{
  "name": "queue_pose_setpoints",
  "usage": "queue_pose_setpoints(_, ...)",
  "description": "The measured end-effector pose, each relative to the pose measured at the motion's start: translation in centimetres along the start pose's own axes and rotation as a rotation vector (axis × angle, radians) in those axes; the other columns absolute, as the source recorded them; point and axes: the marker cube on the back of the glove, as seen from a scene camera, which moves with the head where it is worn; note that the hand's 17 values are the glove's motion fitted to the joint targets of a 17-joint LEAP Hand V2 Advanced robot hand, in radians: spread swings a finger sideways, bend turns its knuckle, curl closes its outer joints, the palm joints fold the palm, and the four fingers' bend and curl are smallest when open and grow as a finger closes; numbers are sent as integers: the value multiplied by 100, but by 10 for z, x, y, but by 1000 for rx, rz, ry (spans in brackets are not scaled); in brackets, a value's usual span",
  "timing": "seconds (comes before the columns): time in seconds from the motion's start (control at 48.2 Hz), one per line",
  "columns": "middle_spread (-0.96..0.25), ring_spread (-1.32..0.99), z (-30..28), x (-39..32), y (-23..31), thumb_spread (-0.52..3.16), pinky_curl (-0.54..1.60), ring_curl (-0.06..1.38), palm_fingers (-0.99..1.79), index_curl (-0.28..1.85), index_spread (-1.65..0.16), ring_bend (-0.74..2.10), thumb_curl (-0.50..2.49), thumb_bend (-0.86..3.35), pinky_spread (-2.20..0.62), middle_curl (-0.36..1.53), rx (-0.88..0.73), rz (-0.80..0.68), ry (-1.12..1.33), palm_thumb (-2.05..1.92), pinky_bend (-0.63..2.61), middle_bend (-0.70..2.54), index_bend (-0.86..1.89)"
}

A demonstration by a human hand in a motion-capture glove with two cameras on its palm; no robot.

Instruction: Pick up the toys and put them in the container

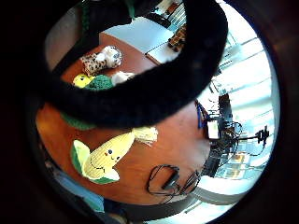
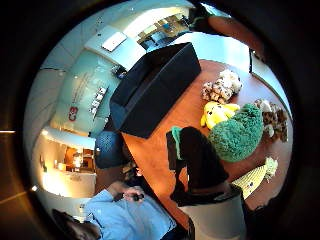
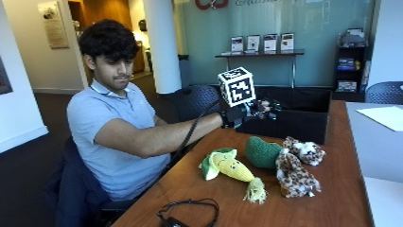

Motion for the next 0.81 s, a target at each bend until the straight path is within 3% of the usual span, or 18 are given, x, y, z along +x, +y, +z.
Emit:
queue_pose_setpoints(0.125,-5,-7,2,0,0,84,16,5,15,9,-24,20,5,3,3,5,-5,-1,25,2,53,15,20)
queue_pose_setpoints(0.291,-7,-10,-3,4,1,117,20,9,11,15,-31,22,10,2,4,9,6,0,23,1,57,17,21)
queue_pose_setpoints(0.519,-7,-12,-11,3,3,135,24,12,8,21,-35,25,16,0,5,14,14,2,43,-1,59,17,21)
queue_pose_setpoints(0.644,-7,-12,-5,5,-1,139,25,14,7,23,-36,25,18,-1,5,16,-1,85,68,-1,60,17,21)
queue_pose_setpoints(0.81,-7,-11,47,-6,-9,142,28,16,4,26,-37,24,21,-1,5,18,-230,140,119,-1,65,16,19)
